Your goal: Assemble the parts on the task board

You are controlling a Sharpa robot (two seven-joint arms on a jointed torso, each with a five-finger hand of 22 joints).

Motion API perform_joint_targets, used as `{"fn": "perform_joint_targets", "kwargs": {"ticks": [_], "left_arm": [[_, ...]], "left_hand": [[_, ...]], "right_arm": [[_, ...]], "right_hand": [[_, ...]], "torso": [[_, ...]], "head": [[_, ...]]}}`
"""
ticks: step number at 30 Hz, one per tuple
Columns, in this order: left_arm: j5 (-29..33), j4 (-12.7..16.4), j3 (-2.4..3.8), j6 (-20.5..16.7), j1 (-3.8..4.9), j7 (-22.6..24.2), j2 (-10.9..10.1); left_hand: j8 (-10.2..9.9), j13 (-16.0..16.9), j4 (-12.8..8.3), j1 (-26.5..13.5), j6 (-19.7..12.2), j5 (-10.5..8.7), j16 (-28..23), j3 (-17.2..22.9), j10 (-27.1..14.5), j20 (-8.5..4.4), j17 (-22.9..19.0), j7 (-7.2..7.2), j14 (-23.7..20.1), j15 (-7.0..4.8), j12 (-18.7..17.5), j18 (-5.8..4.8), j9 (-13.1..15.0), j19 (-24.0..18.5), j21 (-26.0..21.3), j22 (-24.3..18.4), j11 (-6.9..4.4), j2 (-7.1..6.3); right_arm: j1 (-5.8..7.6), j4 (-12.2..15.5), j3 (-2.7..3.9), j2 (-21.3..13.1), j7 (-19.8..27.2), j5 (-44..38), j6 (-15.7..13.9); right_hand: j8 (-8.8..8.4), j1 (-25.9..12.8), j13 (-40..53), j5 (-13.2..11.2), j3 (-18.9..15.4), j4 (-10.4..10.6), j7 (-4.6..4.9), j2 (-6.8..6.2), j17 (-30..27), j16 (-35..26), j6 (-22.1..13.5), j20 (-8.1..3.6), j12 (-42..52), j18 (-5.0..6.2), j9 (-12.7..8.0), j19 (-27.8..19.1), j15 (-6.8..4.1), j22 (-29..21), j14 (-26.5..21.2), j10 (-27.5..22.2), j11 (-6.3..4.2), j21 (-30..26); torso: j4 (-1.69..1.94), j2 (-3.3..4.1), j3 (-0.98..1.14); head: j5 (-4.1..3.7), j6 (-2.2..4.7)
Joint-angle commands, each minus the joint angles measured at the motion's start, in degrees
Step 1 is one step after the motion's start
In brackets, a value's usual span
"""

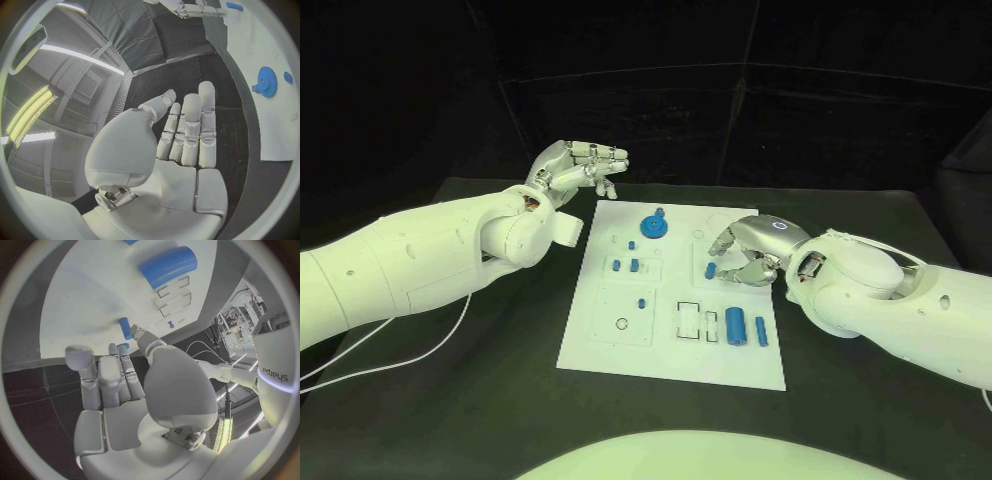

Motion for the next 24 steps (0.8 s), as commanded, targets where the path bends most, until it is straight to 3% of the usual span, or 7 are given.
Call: {"fn": "perform_joint_targets", "kwargs": {"ticks": [1,10,24], "left_arm": [[0.19,0.01,0.04,0.76,0.08,0.11,0.06],[0.19,-0.04,0.04,0.78,0.08,0.06,0.1],[0.19,-0.14,0.04,0.74,0.08,0.02,0.17]], "left_hand": [[0.24,-0.06,-0.04,0.37,-0.18,0.32,-0.23,-0.35,-0.56,-0.02,-0.13,0.22,-0.51,-0.09,0.29,0.37,-0.04,-0.3,-0.43,-0.13,-0.08,0.52],[0.24,-0.06,-0.04,0.37,-0.18,0.32,-0.23,-0.35,-0.56,-0.02,-0.13,0.22,-0.51,-0.09,0.29,0.37,-0.04,-0.3,-0.43,-0.13,-0.08,0.52],[0.25,-0.05,-0.03,0.37,-0.18,0.32,-0.23,-0.39,-0.59,-0.01,-0.15,0.22,-0.53,-0.08,0.31,0.36,-0.04,-0.31,-0.45,-0.14,-0.07,0.54]], "right_arm": [[0.14,-0.19,0.03,0.34,-0.84,0.48,2.53],[0.15,-1.34,0.01,1.98,0.02,0.65,4.61],[0.13,-3.0,-0.02,3.65,0.35,0.98,6.68]], "right_hand": [[0.04,0.76,0.06,-0.33,-0.47,-0.02,0.15,0.07,-0.04,-0.28,-0.43,-0.16,0.28,0.31,0.08,-0.21,-0.14,-0.07,-0.05,-0.35,0.13,-0.38],[0.21,2.0,0.15,-0.52,-0.54,0.45,0.31,2.06,0.02,-0.05,0.48,-0.41,2.3,0.24,0.17,0.21,-0.45,0.32,0.12,3.18,-0.36,-0.21],[1.12,3.37,0.03,-2.23,3.64,0.61,0.41,3.67,1.44,1.14,4.1,-1.27,3.11,-0.06,0.46,1.23,-1.35,2.05,0.62,10.79,-1.4,0.85]], "torso": [[0.06,0.01,-0.01],[0.02,0.01,-0.04],[0.0,0.02,-0.03]], "head": [[-0.07,-0.04],[0.05,-0.22],[0.07,-0.55]]}}
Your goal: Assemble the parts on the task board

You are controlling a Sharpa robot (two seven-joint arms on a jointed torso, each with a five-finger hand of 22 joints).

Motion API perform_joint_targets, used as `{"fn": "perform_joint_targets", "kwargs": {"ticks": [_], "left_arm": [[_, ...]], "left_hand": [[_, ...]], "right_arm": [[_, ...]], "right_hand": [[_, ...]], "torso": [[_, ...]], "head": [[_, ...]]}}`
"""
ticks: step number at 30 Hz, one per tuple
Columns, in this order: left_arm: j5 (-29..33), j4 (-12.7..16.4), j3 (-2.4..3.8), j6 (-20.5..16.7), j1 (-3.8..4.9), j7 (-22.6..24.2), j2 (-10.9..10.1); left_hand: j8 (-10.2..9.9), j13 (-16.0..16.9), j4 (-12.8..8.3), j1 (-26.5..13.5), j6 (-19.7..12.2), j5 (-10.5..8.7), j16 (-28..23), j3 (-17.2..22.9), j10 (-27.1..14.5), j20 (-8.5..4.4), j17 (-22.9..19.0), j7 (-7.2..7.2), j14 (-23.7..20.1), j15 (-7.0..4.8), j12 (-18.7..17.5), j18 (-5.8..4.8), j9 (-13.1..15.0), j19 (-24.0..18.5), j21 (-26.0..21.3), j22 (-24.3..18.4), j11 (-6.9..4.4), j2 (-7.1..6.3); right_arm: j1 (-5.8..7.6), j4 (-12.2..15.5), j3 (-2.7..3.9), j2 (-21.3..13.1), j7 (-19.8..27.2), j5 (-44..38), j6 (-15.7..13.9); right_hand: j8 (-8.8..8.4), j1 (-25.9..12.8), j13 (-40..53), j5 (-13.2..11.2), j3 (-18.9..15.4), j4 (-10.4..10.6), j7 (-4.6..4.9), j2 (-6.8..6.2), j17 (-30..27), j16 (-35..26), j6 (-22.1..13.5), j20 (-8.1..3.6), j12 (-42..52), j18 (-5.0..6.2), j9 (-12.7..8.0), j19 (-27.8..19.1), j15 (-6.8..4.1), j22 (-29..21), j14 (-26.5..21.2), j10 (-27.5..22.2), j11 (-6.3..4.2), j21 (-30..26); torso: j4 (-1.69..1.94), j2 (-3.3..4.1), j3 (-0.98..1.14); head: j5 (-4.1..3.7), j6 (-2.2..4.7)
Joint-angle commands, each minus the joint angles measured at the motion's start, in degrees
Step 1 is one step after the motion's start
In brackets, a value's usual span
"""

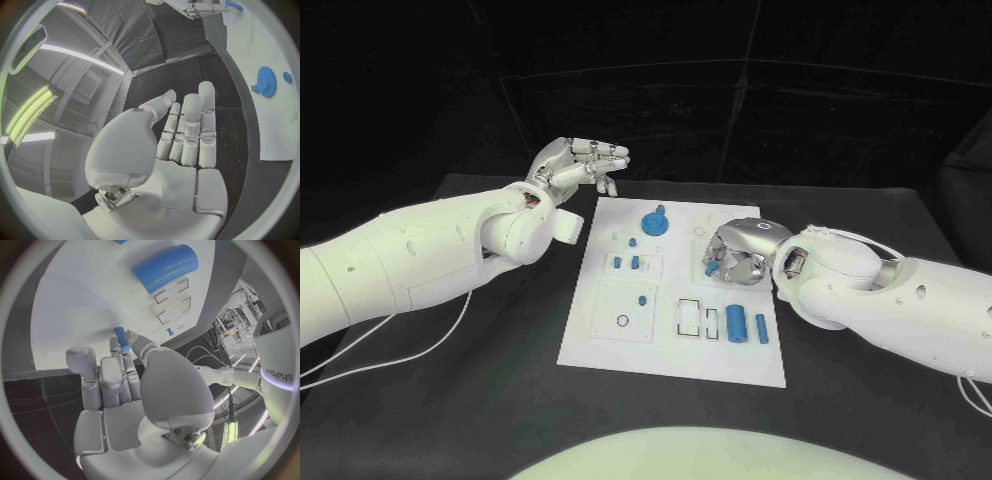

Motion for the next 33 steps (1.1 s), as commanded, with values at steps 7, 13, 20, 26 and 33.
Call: {"fn": "perform_joint_targets", "kwargs": {"ticks": [7,13,20,26,33], "left_arm": [[0.19,-0.01,0.05,0.61,0.09,0.15,0.11],[0.19,-0.09,0.05,0.61,0.09,0.12,0.14],[0.19,-0.16,0.05,0.63,0.09,0.06,0.11],[0.19,-0.29,0.05,0.67,0.08,0.05,0.16],[0.19,-0.43,0.05,0.7,0.08,0.04,0.27]], "left_hand": [[0.25,-0.05,-0.03,0.13,-0.18,0.32,-0.23,-0.39,-0.39,-0.01,-0.07,0.22,-0.32,0.13,0.3,0.36,-0.04,-0.31,-0.23,-0.08,0.14,0.3],[0.25,-0.05,-0.03,0.13,-0.18,0.32,-0.23,-0.39,-0.39,-0.01,-0.07,0.22,-0.32,0.13,0.3,0.36,-0.04,-0.31,-0.23,-0.08,0.14,0.3],[0.25,-0.05,-0.03,0.13,-0.18,0.32,-0.23,-0.39,-0.39,-0.01,-0.07,0.22,-0.32,0.13,0.3,0.36,-0.04,-0.31,-0.23,-0.08,0.14,0.3],[0.25,-0.05,-0.03,0.13,-0.18,0.32,-0.23,-0.39,-0.39,-0.01,-0.07,0.22,-0.32,0.13,0.3,0.36,-0.04,-0.31,-0.23,-0.08,0.14,0.3],[0.29,-0.04,0.01,0.13,-0.19,0.32,-0.22,-0.5,-0.49,0.01,-0.12,0.23,-0.37,0.15,0.36,0.36,-0.04,-0.33,-0.29,-0.12,0.16,0.4]], "right_arm": [[0.07,-0.91,0.02,0.9,-0.07,-0.76,-0.48],[0.04,-0.64,0.02,0.84,-0.35,-1.9,-4.37],[0.03,2.52,0.05,-1.23,0.14,-1.23,-8.98],[0.05,6.75,0.1,-3.02,1.19,0.95,-12.71],[0.05,9.5,0.1,-1.75,2.76,3.16,-13.87]], "right_hand": [[1.02,0.93,0.03,-2.69,3.37,-0.31,-0.09,1.44,0.6,0.78,3.06,-0.51,-0.68,-0.21,0.21,0.58,-0.65,1.12,0.64,2.55,-0.39,0.92],[1.39,1.29,0.14,-3.57,5.27,-0.56,-0.21,1.98,0.78,1.06,4.55,-0.6,-1.1,-0.69,0.3,1.77,-0.77,3.91,0.71,3.67,-0.58,2.47],[1.44,1.11,0.17,-3.66,5.97,-0.66,-0.3,1.77,0.71,1.16,5.1,-0.68,-1.34,-0.85,0.29,2.21,-0.84,4.89,0.73,4.27,-0.69,3.05],[1.27,0.63,0.14,-3.14,6.36,-0.61,-0.32,1.2,0.6,1.2,5.23,-0.74,-1.73,-0.92,0.2,2.41,-0.87,5.32,0.7,4.5,-0.7,3.35],[1.18,0.36,0.14,-2.9,6.51,-0.55,-0.31,0.94,0.54,1.21,5.28,-0.76,-1.93,-0.93,0.16,2.46,-0.88,5.42,0.68,4.59,-0.69,3.43]], "torso": [[-0.06,-0.02,0.0],[-0.01,-0.09,0.0],[-0.05,-0.09,-0.02],[-0.04,-0.1,-0.02],[0.03,-0.03,-0.03]], "head": [[-0.18,-0.14],[-0.23,-0.13],[-0.11,-0.03],[-0.02,0.07],[0.25,0.09]]}}
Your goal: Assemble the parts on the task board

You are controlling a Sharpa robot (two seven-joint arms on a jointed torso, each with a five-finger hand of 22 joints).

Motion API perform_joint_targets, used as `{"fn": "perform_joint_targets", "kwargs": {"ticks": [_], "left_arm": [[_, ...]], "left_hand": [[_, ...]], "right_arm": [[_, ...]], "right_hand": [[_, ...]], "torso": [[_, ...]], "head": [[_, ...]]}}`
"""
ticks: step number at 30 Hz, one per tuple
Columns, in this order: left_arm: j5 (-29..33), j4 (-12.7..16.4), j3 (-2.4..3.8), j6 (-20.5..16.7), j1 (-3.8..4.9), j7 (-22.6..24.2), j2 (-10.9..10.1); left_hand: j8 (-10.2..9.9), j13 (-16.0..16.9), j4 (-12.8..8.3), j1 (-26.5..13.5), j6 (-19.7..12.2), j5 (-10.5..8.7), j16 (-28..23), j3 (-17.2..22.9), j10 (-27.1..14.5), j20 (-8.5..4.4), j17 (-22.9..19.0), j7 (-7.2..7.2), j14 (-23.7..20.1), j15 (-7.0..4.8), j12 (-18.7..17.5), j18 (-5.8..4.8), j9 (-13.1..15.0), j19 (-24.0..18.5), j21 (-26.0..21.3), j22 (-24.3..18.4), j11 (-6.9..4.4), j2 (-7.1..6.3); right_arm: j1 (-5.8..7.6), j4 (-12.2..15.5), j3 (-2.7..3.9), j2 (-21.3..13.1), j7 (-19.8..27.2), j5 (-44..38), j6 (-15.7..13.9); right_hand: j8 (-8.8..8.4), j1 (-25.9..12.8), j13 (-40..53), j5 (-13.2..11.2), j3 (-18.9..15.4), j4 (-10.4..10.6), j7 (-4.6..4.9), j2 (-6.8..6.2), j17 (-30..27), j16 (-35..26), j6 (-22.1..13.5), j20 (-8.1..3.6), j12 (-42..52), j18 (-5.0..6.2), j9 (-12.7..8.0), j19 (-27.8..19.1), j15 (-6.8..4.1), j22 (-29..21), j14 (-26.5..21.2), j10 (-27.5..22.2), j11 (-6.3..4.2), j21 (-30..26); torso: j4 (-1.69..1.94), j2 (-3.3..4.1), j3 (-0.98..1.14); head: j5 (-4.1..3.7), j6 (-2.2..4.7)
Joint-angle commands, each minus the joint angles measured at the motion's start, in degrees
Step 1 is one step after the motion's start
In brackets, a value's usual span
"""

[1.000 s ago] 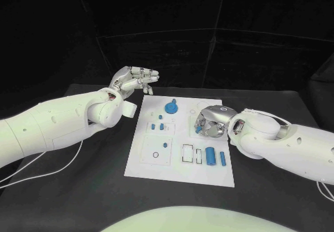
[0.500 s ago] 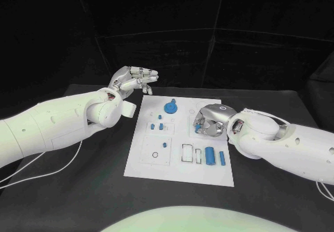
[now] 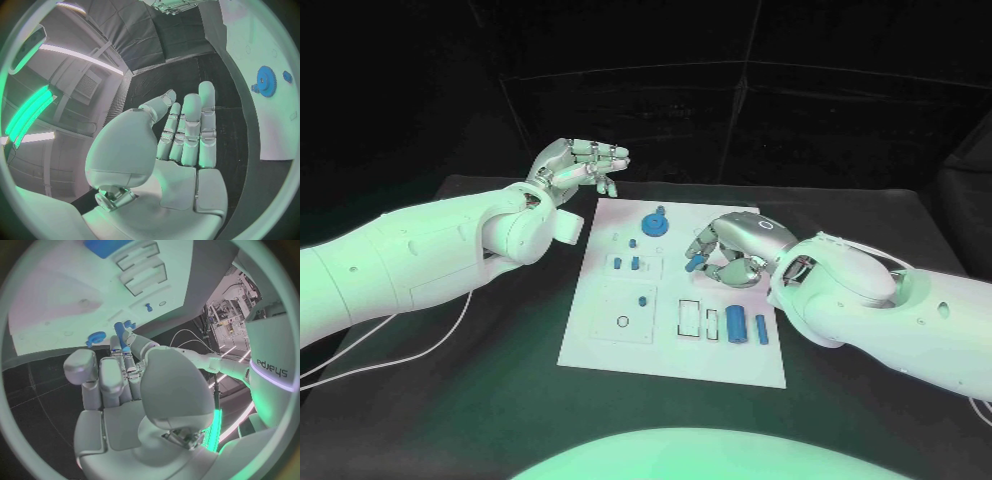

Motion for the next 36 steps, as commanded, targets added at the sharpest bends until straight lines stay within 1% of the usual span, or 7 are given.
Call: {"fn": "perform_joint_targets", "kwargs": {"ticks": [1,6,9,12,18,29,36], "left_arm": [[0.18,-0.01,0.05,0.63,0.08,0.19,0.12],[0.18,0.06,0.05,0.69,0.08,0.17,0.3],[0.18,0.1,0.05,0.71,0.08,0.17,0.42],[0.18,0.15,0.05,0.76,0.09,0.15,0.53],[0.18,0.18,0.05,0.8,0.09,0.13,0.65],[0.18,0.13,0.05,0.88,0.09,0.1,0.84],[0.18,0.04,0.05,0.95,0.09,0.07,0.98]], "left_hand": [[0.29,-0.04,-0.14,0.13,-0.19,0.32,-0.22,-0.34,-0.28,0.01,-0.05,0.23,-0.37,0.15,0.36,0.36,-0.04,-0.33,-0.3,-0.05,-0.05,0.4],[0.29,-0.04,-0.14,0.13,-0.19,0.32,-0.22,-0.34,-0.28,0.01,-0.05,0.23,-0.37,0.15,0.36,0.36,-0.04,-0.33,-0.3,-0.05,-0.05,0.4],[0.29,-0.04,-0.14,0.13,-0.19,0.32,-0.22,-0.34,-0.28,0.01,-0.05,0.23,-0.37,0.15,0.36,0.36,-0.04,-0.33,-0.3,-0.05,-0.05,0.4],[0.29,-0.04,-0.14,0.13,-0.19,0.32,-0.22,-0.34,-0.28,0.01,-0.05,0.23,-0.37,0.15,0.36,0.36,-0.04,-0.33,-0.3,-0.05,-0.05,0.4],[0.29,-0.04,-0.14,0.13,-0.19,0.32,-0.22,-0.34,-0.28,0.01,-0.05,0.23,-0.37,0.15,0.36,0.36,-0.04,-0.33,-0.3,-0.05,-0.05,0.4],[0.29,-0.04,-0.14,0.13,-0.19,0.32,-0.22,-0.34,-0.28,0.01,-0.05,0.23,-0.37,0.15,0.36,0.36,-0.04,-0.33,-0.3,-0.05,-0.05,0.4],[0.29,-0.04,-0.14,0.13,-0.19,0.32,-0.22,-0.34,-0.28,0.01,-0.05,0.23,-0.37,0.15,0.36,0.36,-0.04,-0.33,-0.3,-0.05,-0.05,0.4]], "right_arm": [[0.1,0.59,0.03,1.42,2.28,2.41,-2.93],[-0.18,-0.66,-0.04,5.38,4.55,3.11,-1.8],[-0.88,-1.8,-0.08,7.88,5.67,3.26,-0.71],[-1.87,-3.02,-0.11,10.1,6.87,3.34,0.78],[-3.37,-5.32,-0.2,12.88,7.76,3.22,3.36],[-4.76,-7.9,-0.35,15.31,8.81,1.99,5.56],[-5.1,-8.76,-0.39,15.99,8.1,1.04,7.79]], "right_hand": [[-0.04,-0.78,-0.02,0.3,0.24,0.05,-0.04,-0.16,0.01,0.35,0.46,0.05,-0.24,-0.93,-0.02,0.42,-0.47,0.05,0.69,0.4,-0.03,0.25],[-0.1,-0.9,-0.02,0.47,0.33,0.12,-0.03,-0.18,-0.09,0.32,0.47,0.03,-0.35,-0.92,-0.04,0.42,-0.47,0.06,0.66,0.43,-0.02,0.27],[-0.13,-0.98,-0.02,0.58,0.36,0.16,-0.03,-0.19,-0.17,0.29,0.47,0.02,-0.41,-0.9,-0.05,0.39,-0.47,-0.01,0.65,0.45,-0.02,0.24],[-0.18,-1.07,-0.03,0.78,0.43,0.21,-0.02,-0.16,-0.23,0.28,0.47,0.01,-0.51,-0.9,-0.07,0.36,-0.47,-0.06,0.63,0.46,-0.01,0.23],[-0.29,-1.17,-0.04,1.04,0.52,0.24,0.0,-0.18,-0.25,0.3,0.41,-0.01,-0.69,-0.89,-0.11,0.33,-0.46,-0.1,0.62,0.42,0.02,0.22],[-0.37,-1.22,-0.05,1.18,0.55,0.23,0.03,-0.24,-0.25,0.32,0.34,-0.02,-0.81,-0.89,-0.14,0.32,-0.45,-0.09,0.62,0.37,0.05,0.23],[-0.39,-1.23,-0.05,1.21,0.57,0.23,0.04,-0.23,-0.25,0.32,0.35,-0.02,-0.84,-0.89,-0.14,0.31,-0.44,-0.1,0.62,0.37,0.05,0.22]], "torso": [[0.06,0.07,-0.05],[0.09,0.1,-0.08],[0.05,0.11,-0.1],[0.15,0.14,-0.07],[-0.03,0.09,-0.06],[0.06,0.11,0.0],[-0.04,0.03,0.0]], "head": [[0.25,-0.06],[0.6,-0.27],[0.86,-0.37],[1.07,-0.49],[1.75,-0.88],[2.35,-1.45],[2.48,-1.58]]}}
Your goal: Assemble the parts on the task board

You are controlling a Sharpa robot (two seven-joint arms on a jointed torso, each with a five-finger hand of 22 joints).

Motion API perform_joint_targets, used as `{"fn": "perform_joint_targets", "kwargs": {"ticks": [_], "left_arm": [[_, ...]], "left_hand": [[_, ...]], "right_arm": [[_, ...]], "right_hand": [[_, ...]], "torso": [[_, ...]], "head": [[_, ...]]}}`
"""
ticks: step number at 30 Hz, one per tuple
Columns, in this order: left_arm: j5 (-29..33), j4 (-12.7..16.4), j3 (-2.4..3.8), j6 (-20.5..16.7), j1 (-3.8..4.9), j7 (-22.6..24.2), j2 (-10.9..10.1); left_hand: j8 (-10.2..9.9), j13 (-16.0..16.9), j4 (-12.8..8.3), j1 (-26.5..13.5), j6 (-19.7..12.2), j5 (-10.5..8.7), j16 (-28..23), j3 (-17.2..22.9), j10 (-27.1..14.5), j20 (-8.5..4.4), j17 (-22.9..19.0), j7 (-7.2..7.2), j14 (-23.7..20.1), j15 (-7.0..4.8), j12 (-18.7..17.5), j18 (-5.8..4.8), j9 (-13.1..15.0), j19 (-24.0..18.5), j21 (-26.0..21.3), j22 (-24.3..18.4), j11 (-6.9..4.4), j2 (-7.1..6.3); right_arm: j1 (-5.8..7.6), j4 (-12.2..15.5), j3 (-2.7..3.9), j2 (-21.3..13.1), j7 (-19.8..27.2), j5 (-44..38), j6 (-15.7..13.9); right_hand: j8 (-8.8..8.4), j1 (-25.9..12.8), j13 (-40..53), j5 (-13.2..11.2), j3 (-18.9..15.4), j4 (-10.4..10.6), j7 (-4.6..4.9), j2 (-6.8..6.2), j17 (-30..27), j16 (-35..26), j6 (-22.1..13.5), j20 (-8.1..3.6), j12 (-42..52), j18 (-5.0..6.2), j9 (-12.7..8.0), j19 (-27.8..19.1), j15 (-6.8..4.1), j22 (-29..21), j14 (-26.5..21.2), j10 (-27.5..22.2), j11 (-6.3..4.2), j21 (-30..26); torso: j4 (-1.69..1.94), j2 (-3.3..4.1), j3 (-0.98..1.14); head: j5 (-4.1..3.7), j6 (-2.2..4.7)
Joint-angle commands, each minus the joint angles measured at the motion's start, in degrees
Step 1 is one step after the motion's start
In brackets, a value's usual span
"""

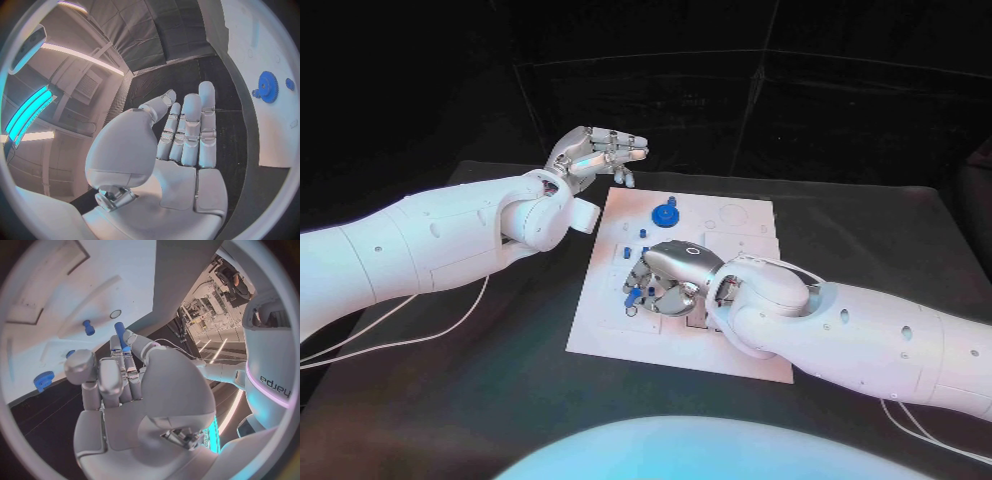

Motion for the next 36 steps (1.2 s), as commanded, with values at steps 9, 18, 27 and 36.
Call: {"fn": "perform_joint_targets", "kwargs": {"ticks": [9,18,27,36], "left_arm": [[0.17,-0.03,0.05,0.7,0.09,0.16,0.2],[0.17,-0.03,0.05,0.72,0.09,0.15,0.21],[0.17,-0.04,0.05,0.72,0.1,0.13,0.21],[0.17,-0.06,0.05,0.77,0.1,0.08,0.24]], "left_hand": [[0.29,-0.04,-0.14,0.13,-0.19,0.32,-0.22,-0.34,-0.29,0.01,-0.06,0.23,-0.37,0.15,0.36,0.36,-0.04,-0.33,-0.3,-0.06,-0.05,0.4],[0.29,-0.04,-0.14,0.13,-0.19,0.32,-0.22,-0.34,-0.29,0.01,-0.06,0.23,-0.37,0.15,0.36,0.36,-0.04,-0.33,-0.3,-0.06,-0.05,0.4],[0.35,-0.02,-0.14,0.19,-0.2,0.32,-0.2,-0.5,-0.42,0.03,-0.13,0.23,-0.45,0.16,0.45,0.37,-0.04,-0.35,-0.38,-0.13,-0.04,0.49],[0.35,-0.02,-0.14,0.19,-0.2,0.32,-0.2,-0.5,-0.42,0.03,-0.13,0.23,-0.45,0.16,0.45,0.37,-0.04,-0.35,-0.38,-0.13,-0.04,0.49]], "right_arm": [[-0.11,-0.58,-0.05,0.63,-1.04,-2.73,4.44],[-0.16,-0.97,-0.08,0.99,-2.66,-4.64,5.49],[-0.23,-1.04,-0.09,1.83,-3.81,-6.61,5.57],[-0.28,-1.0,-0.15,2.68,-3.72,-7.04,4.66]], "right_hand": [[0.06,-0.45,-0.06,0.34,0.35,0.05,-0.01,-0.03,-0.14,0.3,0.37,-0.02,-0.37,-0.88,0.03,0.31,-0.44,-0.07,0.6,0.39,0.05,0.21],[0.05,-0.53,-0.06,0.35,0.33,0.08,0.0,-0.04,-0.21,0.28,0.39,-0.01,-0.41,-0.88,0.02,0.29,-0.43,-0.11,0.59,0.4,0.06,0.2],[-0.06,-0.69,-0.07,0.34,0.3,0.09,0.03,-0.19,-0.5,0.16,0.3,0.02,-0.57,-0.86,-0.01,0.2,-0.41,-0.27,0.54,0.33,0.09,0.12],[-1.35,-1.8,-0.22,0.31,0.46,0.26,1.01,-1.24,-0.68,0.26,-1.71,0.62,-2.63,-0.9,-0.35,0.03,0.38,-0.33,0.45,-2.29,1.13,0.12]], "torso": [[-0.03,0.0,0.0],[-0.02,0.0,-0.04],[-0.03,0.0,-0.05],[-0.02,-0.03,-0.04]], "head": [[0.1,-0.15],[0.2,-0.3],[0.24,-0.41],[0.26,-0.45]]}}
